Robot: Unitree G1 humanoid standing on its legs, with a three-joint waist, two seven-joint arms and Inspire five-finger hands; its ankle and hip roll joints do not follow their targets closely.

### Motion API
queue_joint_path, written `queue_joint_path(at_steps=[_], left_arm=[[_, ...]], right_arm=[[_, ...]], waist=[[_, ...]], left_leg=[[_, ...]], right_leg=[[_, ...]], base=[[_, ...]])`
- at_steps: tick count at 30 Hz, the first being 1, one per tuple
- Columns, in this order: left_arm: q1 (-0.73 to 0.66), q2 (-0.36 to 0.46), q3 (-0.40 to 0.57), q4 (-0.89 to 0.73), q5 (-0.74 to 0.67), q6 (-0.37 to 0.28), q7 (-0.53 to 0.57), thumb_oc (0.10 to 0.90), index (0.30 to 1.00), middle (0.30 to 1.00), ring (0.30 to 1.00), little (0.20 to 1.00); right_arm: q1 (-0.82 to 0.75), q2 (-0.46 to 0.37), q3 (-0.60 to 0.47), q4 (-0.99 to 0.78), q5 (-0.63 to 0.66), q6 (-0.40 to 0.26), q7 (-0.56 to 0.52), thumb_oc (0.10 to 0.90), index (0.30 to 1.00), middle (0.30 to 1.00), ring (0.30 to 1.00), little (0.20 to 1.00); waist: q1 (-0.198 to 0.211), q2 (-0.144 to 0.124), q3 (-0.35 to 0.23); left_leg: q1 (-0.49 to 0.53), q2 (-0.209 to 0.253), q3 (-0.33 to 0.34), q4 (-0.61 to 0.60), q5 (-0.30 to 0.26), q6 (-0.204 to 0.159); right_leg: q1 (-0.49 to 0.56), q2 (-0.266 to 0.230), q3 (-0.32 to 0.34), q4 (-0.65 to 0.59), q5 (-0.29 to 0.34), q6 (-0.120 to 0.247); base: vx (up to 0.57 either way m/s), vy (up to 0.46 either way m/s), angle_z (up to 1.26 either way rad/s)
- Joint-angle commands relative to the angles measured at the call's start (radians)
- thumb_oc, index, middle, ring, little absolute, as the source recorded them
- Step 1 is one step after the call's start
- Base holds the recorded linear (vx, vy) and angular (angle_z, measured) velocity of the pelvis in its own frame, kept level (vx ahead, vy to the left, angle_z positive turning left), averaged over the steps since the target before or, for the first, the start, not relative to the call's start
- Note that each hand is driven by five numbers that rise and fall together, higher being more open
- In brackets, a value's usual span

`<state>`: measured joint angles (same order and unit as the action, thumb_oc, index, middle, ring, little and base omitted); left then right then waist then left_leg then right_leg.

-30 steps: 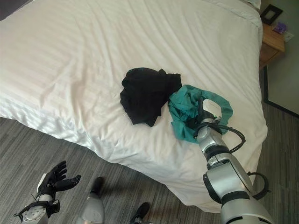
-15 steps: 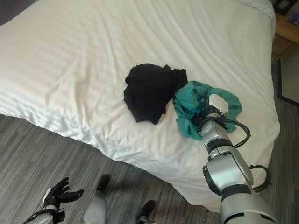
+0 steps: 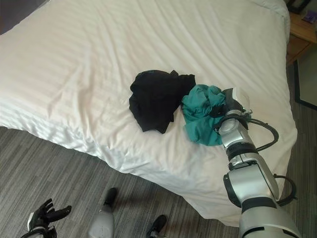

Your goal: Pick up bed clothes into laundry basket.

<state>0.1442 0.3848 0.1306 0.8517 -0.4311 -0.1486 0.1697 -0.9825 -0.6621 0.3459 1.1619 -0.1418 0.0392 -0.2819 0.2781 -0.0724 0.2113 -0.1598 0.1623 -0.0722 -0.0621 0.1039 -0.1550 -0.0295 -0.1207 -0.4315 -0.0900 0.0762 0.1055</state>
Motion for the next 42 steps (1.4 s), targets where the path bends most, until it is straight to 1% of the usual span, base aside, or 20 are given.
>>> queue_joint_path(at_steps=[1,6,7,8,9,14,15,16,22,23,24,25,28,29,30,32,35,37,40,42], left_arm=[[0.143,0.455,0.412,-0.457,0.157,-0.065,0.138,0.800,0.900,0.900,0.900,0.900],[0.141,0.458,0.408,-0.457,0.157,-0.065,0.139,0.800,0.900,0.900,0.900,0.900],[0.139,0.578,0.533,-0.473,0.205,-0.064,0.169,0.800,0.900,0.900,0.900,0.900],[0.114,0.799,0.632,-0.453,0.325,-0.031,0.215,0.800,0.900,0.900,0.900,0.900],[0.100,0.818,0.617,-0.451,0.325,-0.030,0.215,0.800,0.900,0.900,0.900,0.900],[0.083,0.823,0.600,-0.447,0.326,-0.030,0.216,0.800,0.900,0.900,0.900,0.900],[0.091,0.933,0.667,-0.434,0.350,-0.015,0.214,0.800,0.900,0.900,0.900,0.900],[0.082,0.976,0.691,-0.428,0.321,-0.028,0.216,0.800,0.900,0.900,0.900,0.900],[0.080,0.980,0.688,-0.427,0.320,-0.029,0.216,0.800,0.900,0.900,0.900,0.900],[-0.175,0.914,0.489,-0.583,0.304,-0.049,0.258,0.800,0.900,0.900,0.900,0.900],[-0.252,0.914,0.414,-0.575,0.318,-0.040,0.269,0.800,0.900,0.900,0.900,0.900],[-0.287,0.915,0.380,-0.568,0.321,-0.040,0.271,0.800,0.900,0.900,0.900,0.900],[-0.316,0.917,0.351,-0.561,0.322,-0.040,0.273,0.800,0.900,0.900,0.900,0.900],[-0.372,0.885,0.281,-0.577,0.353,-0.023,0.267,0.800,0.900,0.900,0.900,0.900],[-0.530,0.806,0.093,-0.546,0.399,0.020,0.246,0.800,0.900,0.900,0.900,0.900],[-0.575,0.807,0.050,-0.532,0.400,0.018,0.249,0.800,0.900,0.900,0.900,0.900],[-0.580,0.807,0.045,-0.530,0.400,0.018,0.250,0.800,0.900,0.900,0.900,0.900],[-0.664,0.628,-0.133,-0.396,0.416,0.044,0.185,0.800,0.900,0.900,0.900,0.900],[-0.689,0.566,-0.189,-0.382,0.421,0.048,0.168,0.800,0.900,0.900,0.900,0.900],[-0.691,0.565,-0.190,-0.381,0.421,0.048,0.168,0.800,0.900,0.900,0.900,0.900]], right_arm=[[0.396,-0.347,-0.361,-0.726,0.082,-0.088,-0.161,0.400,0.300,0.300,0.300,0.300],[0.405,-0.346,-0.370,-0.730,0.082,-0.087,-0.160,0.400,0.300,0.300,0.300,0.300],[0.525,-0.370,-0.461,-0.753,0.126,-0.104,-0.150,0.400,0.300,0.300,0.300,0.300],[0.725,-0.347,-0.615,-0.723,0.172,-0.120,-0.149,0.400,0.300,0.300,0.300,0.300],[0.759,-0.332,-0.647,-0.737,0.171,-0.121,-0.146,0.400,0.300,0.300,0.300,0.300],[0.775,-0.330,-0.663,-0.743,0.170,-0.120,-0.145,0.400,0.300,0.300,0.300,0.300],[0.898,-0.283,-0.706,-0.686,0.158,-0.099,-0.134,0.400,0.300,0.300,0.300,0.300],[0.964,-0.213,-0.731,-0.668,0.158,-0.098,-0.134,0.400,0.300,0.300,0.300,0.300],[0.969,-0.209,-0.735,-0.671,0.157,-0.097,-0.134,0.400,0.300,0.300,0.300,0.300],[1.006,0.112,-0.544,-0.360,0.188,-0.057,-0.100,0.400,0.300,0.300,0.300,0.300],[1.008,0.111,-0.562,-0.339,0.192,-0.070,-0.102,0.400,0.300,0.300,0.300,0.300],[1.013,0.111,-0.573,-0.338,0.192,-0.071,-0.101,0.400,0.300,0.300,0.300,0.300],[1.019,0.113,-0.583,-0.339,0.192,-0.071,-0.101,0.400,0.300,0.300,0.300,0.300],[1.017,0.171,-0.503,-0.223,0.204,-0.048,-0.062,0.400,0.300,0.300,0.300,0.300],[1.021,0.254,-0.377,-0.056,0.168,-0.015,0.012,0.400,0.300,0.300,0.300,0.300],[1.025,0.260,-0.392,-0.054,0.168,-0.017,0.012,0.400,0.300,0.300,0.300,0.300],[1.026,0.260,-0.393,-0.054,0.167,-0.017,0.012,0.400,0.300,0.300,0.300,0.300],[1.036,0.307,-0.301,0.063,0.112,0.010,0.063,0.400,0.300,0.300,0.300,0.300],[1.021,0.307,-0.290,0.080,0.094,0.022,0.059,0.400,0.300,0.300,0.300,0.300],[1.021,0.307,-0.291,0.080,0.094,0.022,0.059,0.400,0.300,0.300,0.300,0.300]], waist=[[-0.074,0.045,-0.096],[-0.070,0.042,-0.100],[-0.118,0.076,-0.111],[-0.198,0.103,-0.126],[-0.186,0.088,-0.126],[-0.176,0.086,-0.127],[-0.225,0.125,-0.134],[-0.244,0.123,-0.141],[-0.240,0.119,-0.144],[-0.350,0.117,-0.139],[-0.325,0.114,-0.140],[-0.313,0.114,-0.141],[-0.302,0.113,-0.142],[-0.323,0.115,-0.135],[-0.339,0.103,-0.127],[-0.322,0.098,-0.129],[-0.319,0.097,-0.129],[-0.354,0.086,-0.117],[-0.355,0.076,-0.112],[-0.354,0.076,-0.112]], left_leg=[[0.157,0.075,0.090,-0.025,-0.077,-0.037],[0.153,0.073,0.091,-0.025,-0.077,-0.036],[0.175,0.079,0.106,-0.025,-0.090,-0.039],[0.220,0.081,0.134,-0.025,-0.105,-0.042],[0.218,0.077,0.132,-0.025,-0.098,-0.041],[0.218,0.076,0.134,-0.025,-0.097,-0.040],[0.238,0.081,0.159,-0.025,-0.107,-0.044],[0.252,0.085,0.178,-0.025,-0.108,-0.044],[0.250,0.083,0.180,-0.025,-0.107,-0.043],[0.276,0.088,0.221,-0.025,-0.125,-0.037],[0.272,0.084,0.221,-0.025,-0.118,-0.035],[0.272,0.084,0.223,-0.025,-0.118,-0.035],[0.272,0.084,0.225,-0.025,-0.118,-0.035],[0.279,0.087,0.232,-0.025,-0.127,-0.035],[0.281,0.085,0.249,-0.025,-0.124,-0.034],[0.279,0.084,0.251,-0.025,-0.124,-0.034],[0.279,0.084,0.252,-0.025,-0.124,-0.034],[0.305,0.082,0.280,-0.025,-0.129,-0.033],[0.304,0.080,0.288,-0.025,-0.128,-0.031],[0.304,0.080,0.289,-0.025,-0.128,-0.031]], right_leg=[[0.027,-0.075,0.048,0.003,-0.014,0.116],[0.023,-0.077,0.048,0.003,-0.014,0.117],[0.032,-0.078,0.061,0.003,-0.017,0.122],[0.053,-0.079,0.082,0.003,-0.019,0.129],[0.052,-0.082,0.081,0.003,-0.013,0.128],[0.051,-0.084,0.083,0.003,-0.013,0.129],[0.056,-0.083,0.092,0.003,-0.015,0.137],[0.056,-0.081,0.107,0.003,-0.012,0.136],[0.053,-0.082,0.110,0.003,-0.011,0.136],[0.052,-0.074,0.140,0.003,-0.004,0.136],[0.047,-0.078,0.141,0.003,0.001,0.135],[0.046,-0.078,0.143,0.003,0.001,0.135],[0.044,-0.078,0.145,0.003,0.002,0.135],[0.044,-0.074,0.152,0.003,0.001,0.138],[0.032,-0.074,0.160,0.003,0.015,0.141],[0.028,-0.075,0.163,0.003,0.016,0.141],[0.028,-0.075,0.164,0.003,0.016,0.141],[0.032,-0.070,0.176,0.003,0.023,0.141],[0.023,-0.069,0.183,0.003,0.031,0.144],[0.023,-0.069,0.183,0.003,0.031,0.144]], base=[[0.03,0.048,0.30],[0.00,0.007,-0.34],[0.11,0.078,0.02],[0.09,0.080,0.02],[0.05,0.059,0.00],[0.00,0.005,-0.24],[0.05,0.018,-0.12],[0.05,0.019,-0.13],[0.01,0.000,-0.37],[0.04,0.000,0.09],[0.04,0.000,0.09],[-0.02,0.001,-0.38],[0.00,0.001,-0.53],[0.00,-0.002,-0.07],[0.00,0.000,0.00],[-0.01,0.000,-0.18],[0.00,0.004,-0.33],[0.00,0.048,0.00],[-0.02,0.027,-0.17],[-0.01,0.006,-0.21]])
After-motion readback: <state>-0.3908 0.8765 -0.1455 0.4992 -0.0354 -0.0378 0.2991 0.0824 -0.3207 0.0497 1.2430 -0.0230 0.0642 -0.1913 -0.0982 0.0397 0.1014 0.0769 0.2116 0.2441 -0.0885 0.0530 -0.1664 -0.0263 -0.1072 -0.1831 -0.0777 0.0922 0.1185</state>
